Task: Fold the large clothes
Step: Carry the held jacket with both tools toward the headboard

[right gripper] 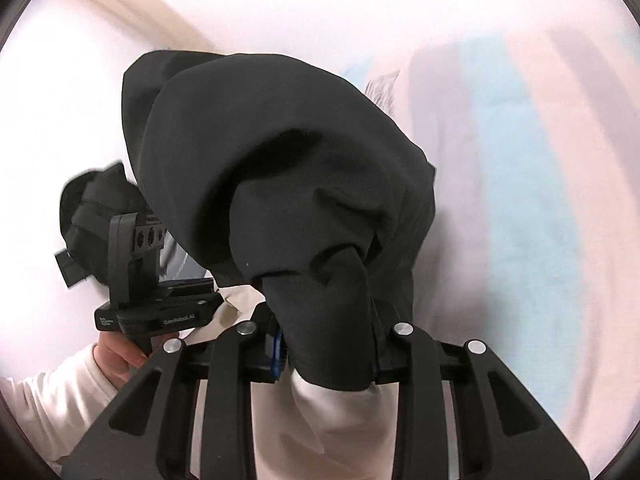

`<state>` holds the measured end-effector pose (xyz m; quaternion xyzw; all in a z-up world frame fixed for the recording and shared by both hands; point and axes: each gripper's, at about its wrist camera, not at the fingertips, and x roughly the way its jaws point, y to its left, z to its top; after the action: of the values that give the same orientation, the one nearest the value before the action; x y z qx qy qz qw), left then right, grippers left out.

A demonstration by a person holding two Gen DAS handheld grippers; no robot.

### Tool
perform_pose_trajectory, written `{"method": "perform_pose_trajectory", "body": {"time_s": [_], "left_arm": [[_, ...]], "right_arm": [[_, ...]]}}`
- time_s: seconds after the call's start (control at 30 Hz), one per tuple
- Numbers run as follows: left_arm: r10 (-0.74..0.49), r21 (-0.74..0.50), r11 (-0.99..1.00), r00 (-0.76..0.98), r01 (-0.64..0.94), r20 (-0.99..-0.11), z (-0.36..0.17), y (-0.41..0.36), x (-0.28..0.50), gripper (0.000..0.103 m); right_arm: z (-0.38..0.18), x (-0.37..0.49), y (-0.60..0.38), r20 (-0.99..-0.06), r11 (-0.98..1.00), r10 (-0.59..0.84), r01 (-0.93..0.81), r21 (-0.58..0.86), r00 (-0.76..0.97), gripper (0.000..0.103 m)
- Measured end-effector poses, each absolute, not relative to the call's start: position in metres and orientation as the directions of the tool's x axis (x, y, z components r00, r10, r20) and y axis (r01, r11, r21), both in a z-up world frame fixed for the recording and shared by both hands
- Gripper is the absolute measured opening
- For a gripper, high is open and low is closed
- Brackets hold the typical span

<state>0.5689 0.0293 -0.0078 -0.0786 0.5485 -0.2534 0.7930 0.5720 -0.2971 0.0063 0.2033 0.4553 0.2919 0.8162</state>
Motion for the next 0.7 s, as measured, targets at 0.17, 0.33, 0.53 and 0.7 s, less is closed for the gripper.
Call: {"method": "perform_pose_trajectory", "body": {"time_s": [0.17,0.33,0.53,0.7], "left_arm": [[-0.511,-0.365,0.820,0.278,0.441,-0.813,0.037,-0.080,0.583,0.007],[-0.543,-0.337,0.750,0.240,0.569,-0.805,0.060,-0.227,0.586,0.007],[-0.577,-0.328,0.652,0.168,0.683,-0.799,0.059,-0.422,0.567,0.007],[-0.603,-0.336,0.569,0.103,0.751,-0.791,0.056,-0.581,0.546,0.007]], "right_arm": [[0.055,0.547,-0.407,-0.601,0.789,0.594,-0.243,0.563,0.536,0.027],[0.075,0.512,-0.530,-0.590,0.830,0.503,-0.163,0.533,0.631,0.027],[0.074,0.453,-0.719,-0.602,0.860,0.379,-0.028,0.509,0.703,0.027],[0.081,0.405,-0.856,-0.647,0.885,0.273,0.078,0.459,0.712,0.027]]}}
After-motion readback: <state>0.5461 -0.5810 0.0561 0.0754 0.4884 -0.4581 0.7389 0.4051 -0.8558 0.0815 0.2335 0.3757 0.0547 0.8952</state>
